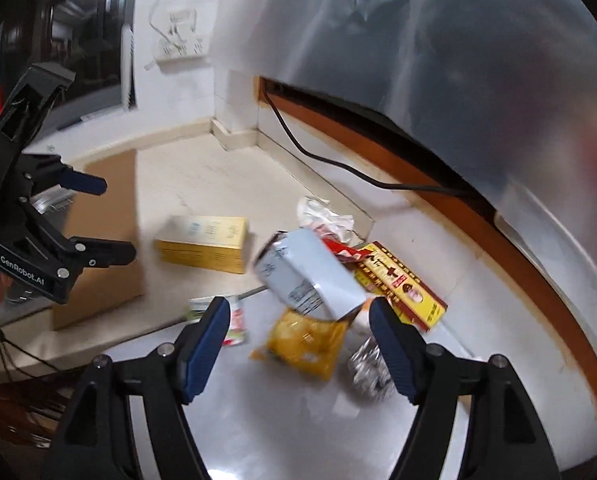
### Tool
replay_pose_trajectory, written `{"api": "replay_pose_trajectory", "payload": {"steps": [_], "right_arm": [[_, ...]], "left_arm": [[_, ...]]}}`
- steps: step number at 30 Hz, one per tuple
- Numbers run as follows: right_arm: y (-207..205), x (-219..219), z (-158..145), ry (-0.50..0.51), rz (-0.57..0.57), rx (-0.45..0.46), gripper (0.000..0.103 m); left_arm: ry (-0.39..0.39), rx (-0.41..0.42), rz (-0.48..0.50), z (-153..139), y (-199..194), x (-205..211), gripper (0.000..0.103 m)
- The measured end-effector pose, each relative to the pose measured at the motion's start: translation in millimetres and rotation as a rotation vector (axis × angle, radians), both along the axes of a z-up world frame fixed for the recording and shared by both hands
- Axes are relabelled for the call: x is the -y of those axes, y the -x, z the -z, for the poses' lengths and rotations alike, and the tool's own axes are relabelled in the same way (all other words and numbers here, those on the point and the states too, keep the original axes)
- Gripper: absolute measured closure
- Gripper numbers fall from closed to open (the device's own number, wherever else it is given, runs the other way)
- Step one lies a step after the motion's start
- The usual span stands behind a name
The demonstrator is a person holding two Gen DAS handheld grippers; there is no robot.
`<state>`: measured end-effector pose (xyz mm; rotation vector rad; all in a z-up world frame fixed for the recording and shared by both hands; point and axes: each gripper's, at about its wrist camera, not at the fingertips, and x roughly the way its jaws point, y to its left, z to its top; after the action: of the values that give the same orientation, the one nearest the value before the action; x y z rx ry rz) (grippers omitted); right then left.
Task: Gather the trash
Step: 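Grasp the yellow toothpaste box with the left tool while the right tool grasps the white snack bag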
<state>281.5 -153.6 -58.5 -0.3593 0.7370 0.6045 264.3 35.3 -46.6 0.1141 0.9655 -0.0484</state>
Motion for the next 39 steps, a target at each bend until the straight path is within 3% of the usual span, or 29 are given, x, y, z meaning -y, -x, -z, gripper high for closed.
{"api": "replay_pose_trajectory", "payload": {"steps": [8,15,17,21,24,27,29,32,35,39], "right_arm": [[-55.9,-24.7,50.8,0.12,-0.08,-0.068,0.03],[-79.9,-36.0,66.9,0.151,-0.153,-0.107,0.03],[-85.3,-37.6,71.6,0.146,-0.175,-0.165,0.03],[-86.3,-37.7,76.9,0.125,-0.217,-0.246,0.063],[-85.0,-33.3,75.6,0.088,-0.207,-0.265,0.064],[-87.7,-20.4,68.7,-0.042,-0.177,-0.337,0.064],[-89.9,-6.9,62.5,-0.171,-0.137,-0.395,0.065],[-91.9,15.5,55.7,-0.37,-0.053,-0.454,0.065],[-92.7,35.5,52.3,-0.579,0.03,-0.505,0.065],[-85.2,59.7,45.9,-0.842,0.102,-0.529,0.065]], "left_arm": [[-0.006,-0.042,0.025,41.1,-48.9,-16.4,0.001],[0.031,-0.092,0.035,64.8,-71.0,-27.0,0.001],[0.037,-0.106,0.043,71.1,-76.1,-27.3,0.001],[0.031,-0.124,0.067,79.3,-85.9,-23.2,0.001],[0.028,-0.134,0.076,82.9,-90.1,-20.1,0.001],[0.04,-0.14,0.078,82.5,-91.1,-17.8,0.011],[0.054,-0.144,0.08,81.3,-91.2,-16.9,0.027],[0.08,-0.144,0.077,78.3,-89.9,-15.4,0.041],[0.106,-0.129,0.078,73.2,-84.3,-11.6,0.049],[0.139,-0.089,0.076,60.7,-72.5,-3.2,0.05]]}}
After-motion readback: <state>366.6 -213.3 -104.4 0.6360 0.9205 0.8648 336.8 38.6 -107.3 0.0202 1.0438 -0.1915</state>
